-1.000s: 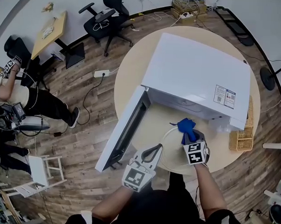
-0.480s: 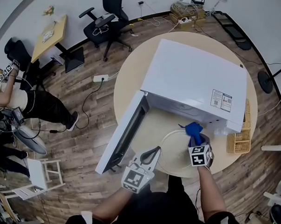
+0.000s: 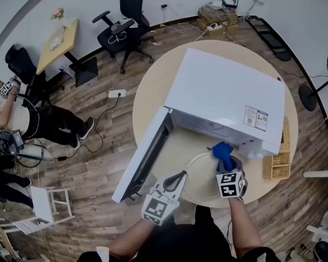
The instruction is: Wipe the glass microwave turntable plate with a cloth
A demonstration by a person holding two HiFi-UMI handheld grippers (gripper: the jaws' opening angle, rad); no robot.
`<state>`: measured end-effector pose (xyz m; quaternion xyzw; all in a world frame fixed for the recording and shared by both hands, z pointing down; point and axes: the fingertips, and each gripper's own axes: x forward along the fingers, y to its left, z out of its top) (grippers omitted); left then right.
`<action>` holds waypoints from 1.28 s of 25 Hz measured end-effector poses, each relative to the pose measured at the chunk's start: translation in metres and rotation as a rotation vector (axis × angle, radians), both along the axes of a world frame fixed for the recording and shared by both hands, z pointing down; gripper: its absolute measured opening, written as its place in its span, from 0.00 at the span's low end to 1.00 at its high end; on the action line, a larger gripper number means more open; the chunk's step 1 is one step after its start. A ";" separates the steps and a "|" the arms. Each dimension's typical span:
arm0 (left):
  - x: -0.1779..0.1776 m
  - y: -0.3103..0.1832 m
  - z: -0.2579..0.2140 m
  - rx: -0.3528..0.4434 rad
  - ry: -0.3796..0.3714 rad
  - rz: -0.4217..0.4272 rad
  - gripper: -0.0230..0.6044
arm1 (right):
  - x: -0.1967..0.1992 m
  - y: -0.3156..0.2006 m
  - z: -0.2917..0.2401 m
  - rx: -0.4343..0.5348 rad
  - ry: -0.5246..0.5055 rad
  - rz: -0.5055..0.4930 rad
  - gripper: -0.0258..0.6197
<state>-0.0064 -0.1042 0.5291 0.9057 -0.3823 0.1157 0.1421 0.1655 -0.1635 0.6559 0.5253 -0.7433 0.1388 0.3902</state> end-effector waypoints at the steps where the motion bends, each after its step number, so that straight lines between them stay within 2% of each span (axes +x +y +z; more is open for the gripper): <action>1: -0.001 0.000 -0.001 0.002 0.002 -0.002 0.05 | -0.006 0.001 -0.005 0.005 -0.015 -0.011 0.15; 11: -0.016 0.004 -0.015 0.029 0.017 -0.029 0.05 | -0.082 0.024 -0.027 0.006 -0.142 -0.168 0.16; 16: -0.033 0.009 -0.016 0.024 0.015 -0.059 0.05 | -0.124 0.044 -0.015 -0.048 -0.180 -0.250 0.16; 20: -0.044 0.016 -0.016 0.016 0.009 -0.087 0.05 | -0.137 0.055 0.000 -0.110 -0.214 -0.258 0.16; 28: -0.057 0.022 -0.012 0.000 0.005 -0.124 0.05 | -0.151 0.074 0.033 -0.197 -0.178 -0.305 0.16; 32: -0.059 0.022 -0.011 0.000 0.000 -0.126 0.05 | -0.153 0.076 0.042 -0.191 -0.171 -0.311 0.16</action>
